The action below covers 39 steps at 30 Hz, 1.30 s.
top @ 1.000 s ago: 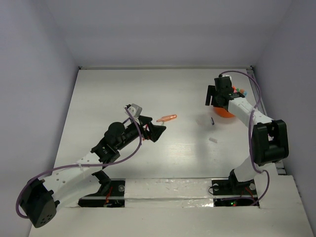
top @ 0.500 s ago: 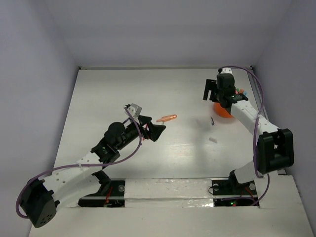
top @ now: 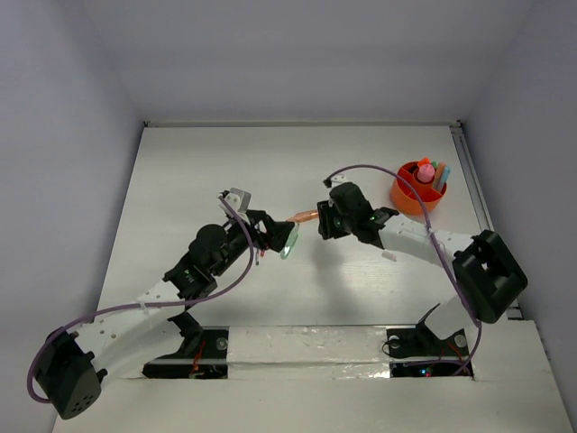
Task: Sort the stationery into containers
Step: Pick up the pen from the center of the board.
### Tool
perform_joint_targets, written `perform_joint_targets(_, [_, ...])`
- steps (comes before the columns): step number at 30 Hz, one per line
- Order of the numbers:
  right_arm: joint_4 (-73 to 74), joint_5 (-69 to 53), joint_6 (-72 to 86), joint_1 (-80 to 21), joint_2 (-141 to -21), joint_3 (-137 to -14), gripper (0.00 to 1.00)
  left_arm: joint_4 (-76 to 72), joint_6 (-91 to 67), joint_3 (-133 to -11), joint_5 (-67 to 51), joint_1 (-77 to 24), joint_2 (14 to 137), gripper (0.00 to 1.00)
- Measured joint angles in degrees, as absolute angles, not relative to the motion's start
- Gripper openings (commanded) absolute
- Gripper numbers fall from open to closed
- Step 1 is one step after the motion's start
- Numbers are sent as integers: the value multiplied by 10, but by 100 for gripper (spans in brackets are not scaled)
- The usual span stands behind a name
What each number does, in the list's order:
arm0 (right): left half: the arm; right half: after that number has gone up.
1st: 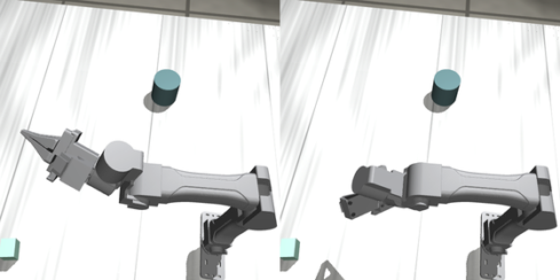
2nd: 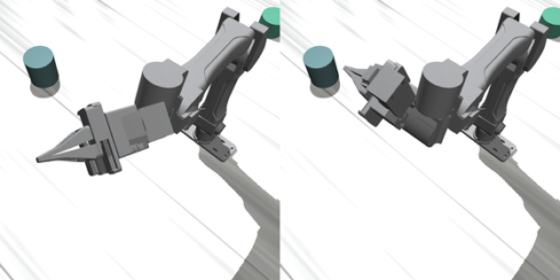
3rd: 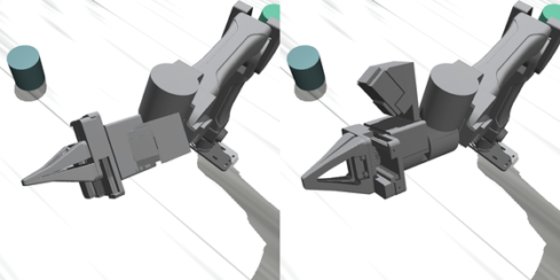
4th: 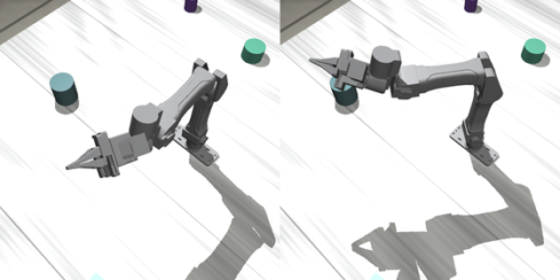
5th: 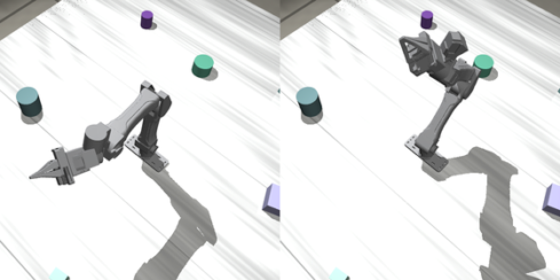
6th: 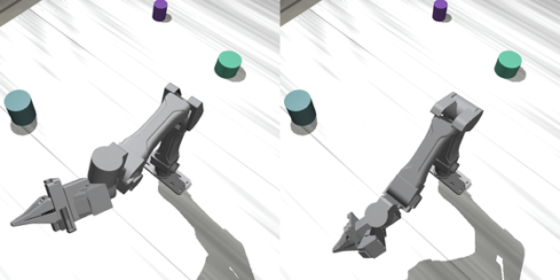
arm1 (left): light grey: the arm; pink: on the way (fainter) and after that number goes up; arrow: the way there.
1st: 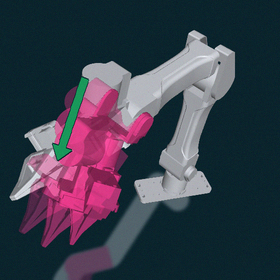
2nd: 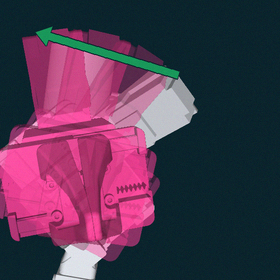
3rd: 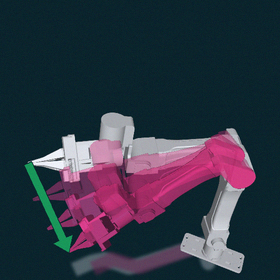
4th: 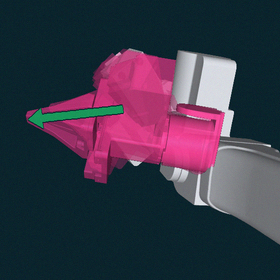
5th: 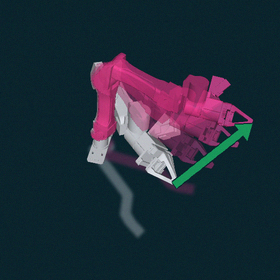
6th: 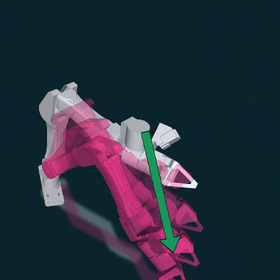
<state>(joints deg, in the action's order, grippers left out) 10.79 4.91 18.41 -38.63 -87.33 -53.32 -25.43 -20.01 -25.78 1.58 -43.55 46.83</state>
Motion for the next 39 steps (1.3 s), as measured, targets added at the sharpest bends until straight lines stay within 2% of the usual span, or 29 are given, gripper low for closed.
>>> perform_joint_targets(3, [101, 64, 200, -417, -875, -524, 63, -251, -200, -253, 46, -435, 455, 99])
perform_joint_targets(5, [100, 83, 208, -432, -877, -524, 62, -249, -201, -249, 59, -435, 451, 99])
perform_joint_targets(8, [105, 128, 214, -431, -877, -524, 57, -247, -202, -248, 66, -435, 452, 99])
perform_joint_targets(9, [107, 142, 215, -425, -877, -524, 50, -246, -203, -248, 66, -435, 453, 99])
perform_joint_targets(12, [114, 166, 223, -380, -869, -519, 41, -246, -203, -248, 63, -435, 459, 99])
perform_joint_targets(19, [135, 178, 250, -270, -782, -456, 41, -247, -205, -248, 42, -435, 463, 99])
perform_joint_targets(27, [131, 98, 251, -284, -815, -466, 55, -246, -206, -248, 37, -435, 463, 99])
perform_joint_targets(33, [134, 117, 264, -427, -902, -540, 72, -242, -209, -248, 57, -435, 459, 99])
perform_joint_targets(39, [123, 145, 301, -535, -948, -564, 84, -229, -209, -248, 96, -435, 435, 99])
